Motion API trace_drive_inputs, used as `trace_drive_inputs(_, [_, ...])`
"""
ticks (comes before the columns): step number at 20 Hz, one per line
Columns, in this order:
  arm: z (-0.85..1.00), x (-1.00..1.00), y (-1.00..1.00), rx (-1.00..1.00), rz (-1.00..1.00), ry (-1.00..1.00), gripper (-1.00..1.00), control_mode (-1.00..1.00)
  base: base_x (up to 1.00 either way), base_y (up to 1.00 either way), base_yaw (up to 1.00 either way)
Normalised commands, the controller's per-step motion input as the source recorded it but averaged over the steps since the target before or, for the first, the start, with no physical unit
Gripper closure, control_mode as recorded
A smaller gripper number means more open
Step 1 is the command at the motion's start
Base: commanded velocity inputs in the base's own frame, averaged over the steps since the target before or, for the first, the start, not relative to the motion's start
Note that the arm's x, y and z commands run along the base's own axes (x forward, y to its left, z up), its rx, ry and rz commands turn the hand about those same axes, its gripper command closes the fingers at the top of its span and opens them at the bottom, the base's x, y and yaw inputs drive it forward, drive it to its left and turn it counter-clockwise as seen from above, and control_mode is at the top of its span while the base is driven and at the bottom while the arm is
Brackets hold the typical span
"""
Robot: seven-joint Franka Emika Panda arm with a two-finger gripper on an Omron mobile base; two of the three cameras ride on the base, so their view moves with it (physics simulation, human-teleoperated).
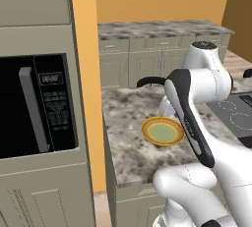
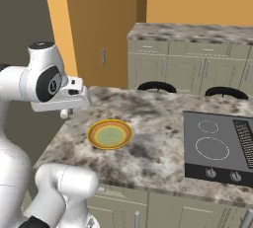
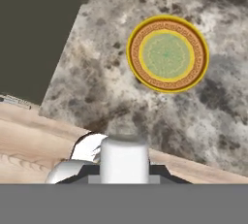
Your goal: Pick up the marshmallow and place it in the cup of hot chocolate on the dining counter.
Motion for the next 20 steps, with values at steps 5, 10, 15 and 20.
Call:
trace_drive_inputs(5, [0.23, -0.73, 0.00, 0.04, 0.13, -0.20, 1.00, -1.00, 0.00, 0.00, 0.00])
trace_drive_inputs(10, [0.05, -0.35, 0.00, 0.01, 0.04, -0.07, 1.00, -1.00, 0.00, 0.00, 0.00])
trace_drive_inputs(15, [0.00, 0.00, 0.00, 0.00, 0.00, 0.01, 1.00, -1.00, 0.00, 0.00, 0.00])
trace_drive_inputs(20, [0.00, 0.00, 0.00, 0.00, 0.00, 0.00, 1.00, -1.00, 0.00, 0.00, 0.00])
